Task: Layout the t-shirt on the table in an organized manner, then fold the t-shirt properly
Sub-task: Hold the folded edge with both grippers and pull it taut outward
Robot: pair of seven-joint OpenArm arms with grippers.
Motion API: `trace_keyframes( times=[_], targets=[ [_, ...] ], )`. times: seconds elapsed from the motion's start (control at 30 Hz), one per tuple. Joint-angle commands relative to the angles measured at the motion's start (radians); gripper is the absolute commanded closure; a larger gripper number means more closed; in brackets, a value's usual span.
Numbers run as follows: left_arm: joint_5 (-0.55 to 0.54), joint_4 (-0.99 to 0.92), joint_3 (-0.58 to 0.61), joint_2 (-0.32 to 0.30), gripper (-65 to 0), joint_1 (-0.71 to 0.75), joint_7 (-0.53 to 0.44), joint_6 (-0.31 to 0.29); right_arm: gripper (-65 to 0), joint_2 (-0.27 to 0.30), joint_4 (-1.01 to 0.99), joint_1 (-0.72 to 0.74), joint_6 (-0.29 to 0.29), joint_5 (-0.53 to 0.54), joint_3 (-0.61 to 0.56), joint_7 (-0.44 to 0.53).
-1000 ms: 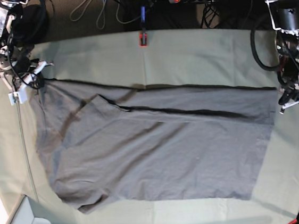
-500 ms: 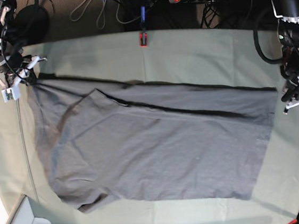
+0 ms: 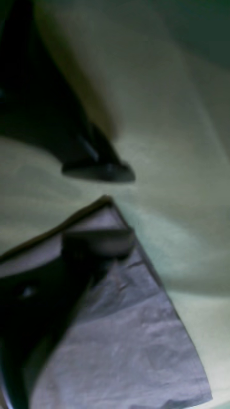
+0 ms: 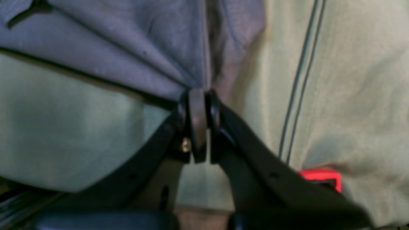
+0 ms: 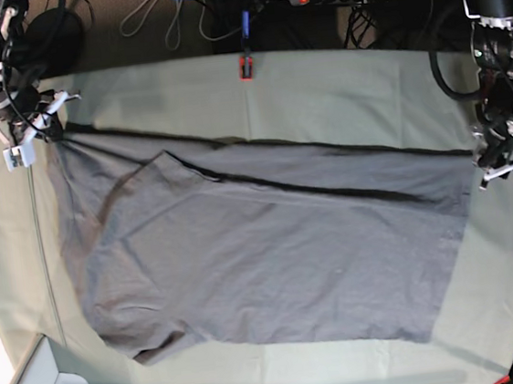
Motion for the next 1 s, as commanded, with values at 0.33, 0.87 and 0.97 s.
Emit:
trace_keyframes(
  times=[0.33, 0.87, 0.97],
  targets=[
    [-0.022, -0.018, 0.005, 0.021, -23.8, -0.051, -0.021, 0.001, 0.0, 0.0, 0.018, -0.002, 0.007, 0.004, 0.005, 0.014],
    [-0.022, -0.172, -0.002, 0.052, -23.8, -0.101, -0.029, 0.001, 0.0, 0.001, 0.018, 0.001, 0.007, 0.004, 0.005, 0.014],
    [-0.022, -0.173, 0.003, 0.056, -23.8, -0.103, -0.029, 0.001, 0.0, 0.001, 0.018, 0.001, 0.007, 0.004, 0.005, 0.014]
  ],
)
